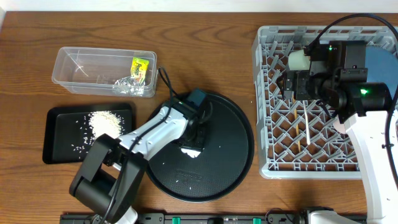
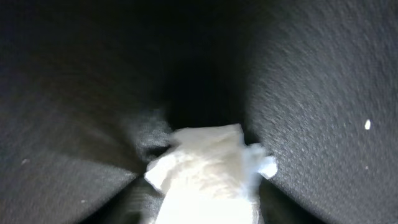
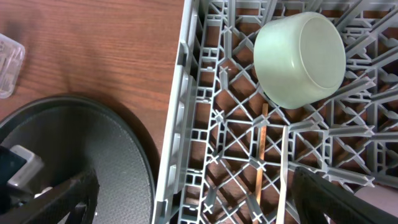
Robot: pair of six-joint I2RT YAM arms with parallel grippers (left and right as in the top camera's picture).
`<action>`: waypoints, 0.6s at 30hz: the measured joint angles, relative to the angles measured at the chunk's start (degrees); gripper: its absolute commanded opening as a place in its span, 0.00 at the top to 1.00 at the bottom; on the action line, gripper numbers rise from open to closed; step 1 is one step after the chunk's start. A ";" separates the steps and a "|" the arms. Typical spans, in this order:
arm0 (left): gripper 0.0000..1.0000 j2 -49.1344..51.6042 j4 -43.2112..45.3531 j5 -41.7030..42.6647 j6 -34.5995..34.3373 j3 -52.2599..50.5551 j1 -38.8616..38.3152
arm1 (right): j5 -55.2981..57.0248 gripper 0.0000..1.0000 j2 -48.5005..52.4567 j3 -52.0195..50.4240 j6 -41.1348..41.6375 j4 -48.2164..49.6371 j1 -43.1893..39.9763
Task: Sort waste into correct bins and load items into the dishwasher rack
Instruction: 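Grasp tissue with left gripper and drop it into clear bin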
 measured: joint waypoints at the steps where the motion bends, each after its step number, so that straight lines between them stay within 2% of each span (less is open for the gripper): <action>1: 0.94 0.04 -0.02 0.11 0.07 0.00 -0.31 | 0.00 0.09 0.00 0.00 0.00 -0.02 0.00; 5: 0.94 0.04 -1.38 -0.20 0.31 0.13 -0.46 | 0.00 0.09 0.00 0.00 0.00 0.00 0.00; 9: 0.94 -0.74 -9.70 -2.62 1.31 3.10 2.23 | 0.00 0.09 0.00 0.00 0.02 -0.02 0.00; 13: 0.94 -3.58 -14.80 -6.12 4.61 12.00 8.17 | 0.02 0.10 0.00 0.00 0.13 -0.02 0.00; 18: 0.94 -7.85 -12.20 -8.92 8.15 24.30 17.73 | 0.00 0.11 0.00 0.00 0.15 -0.33 0.00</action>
